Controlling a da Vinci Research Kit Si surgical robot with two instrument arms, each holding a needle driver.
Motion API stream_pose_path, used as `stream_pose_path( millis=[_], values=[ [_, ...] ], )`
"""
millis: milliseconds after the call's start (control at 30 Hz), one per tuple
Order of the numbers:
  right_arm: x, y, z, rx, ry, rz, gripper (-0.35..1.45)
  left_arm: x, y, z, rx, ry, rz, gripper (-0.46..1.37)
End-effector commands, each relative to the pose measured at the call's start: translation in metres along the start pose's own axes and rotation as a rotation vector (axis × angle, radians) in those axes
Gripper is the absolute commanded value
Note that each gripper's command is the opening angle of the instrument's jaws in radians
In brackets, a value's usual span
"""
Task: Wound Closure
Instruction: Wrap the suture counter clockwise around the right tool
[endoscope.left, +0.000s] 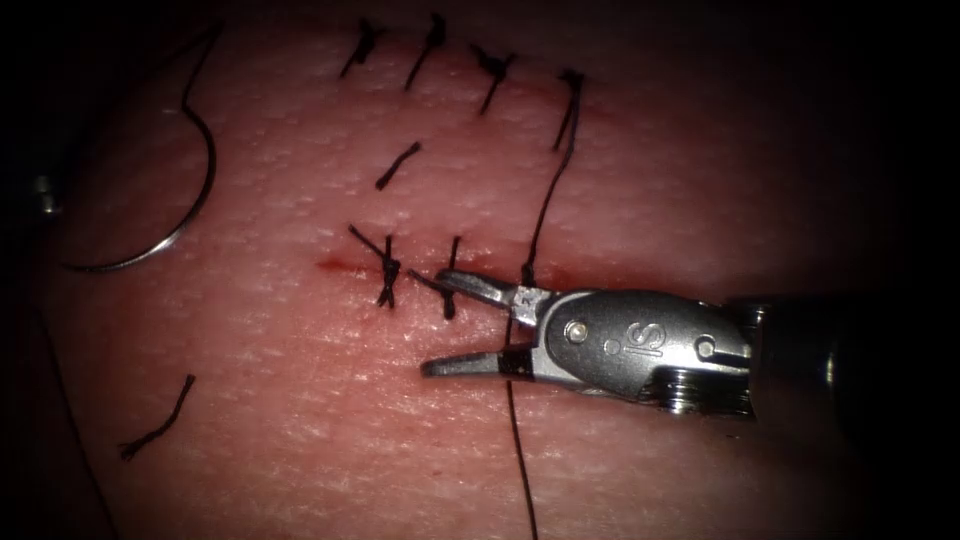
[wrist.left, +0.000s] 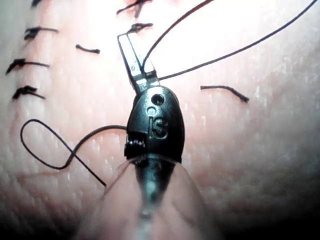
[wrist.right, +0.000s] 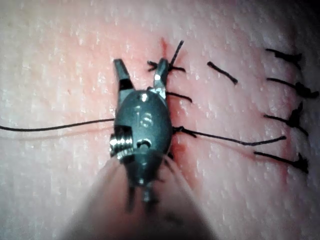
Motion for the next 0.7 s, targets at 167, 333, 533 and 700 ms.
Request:
stream_pose_path(
  millis=[167, 333, 533, 700],
  values=[
    [0.0, 0.0001, -0.0001, 0.0, 0.0, 0.0, -0.14, 0.0015, 0.0007, 0.0032, -0.051, 0.018, -0.014, -0.35],
    [-0.0001, 0.0005, 0.0001, -0.006, 0.004, 0.002, -0.18, 0.0019, 0.0018, 0.006, -0.089, 0.035, -0.035, -0.35],
    [-0.0003, 0.001, 0.0002, -0.011, 0.006, 0.002, -0.35, 0.002, 0.003, 0.0095, -0.146, 0.052, -0.077, -0.35],
    [-0.0004, 0.001, 0.0002, -0.014, 0.006, 0.007, -0.35, 0.0024, 0.0036, 0.013, -0.191, 0.08, -0.136, -0.35]
  ],
)
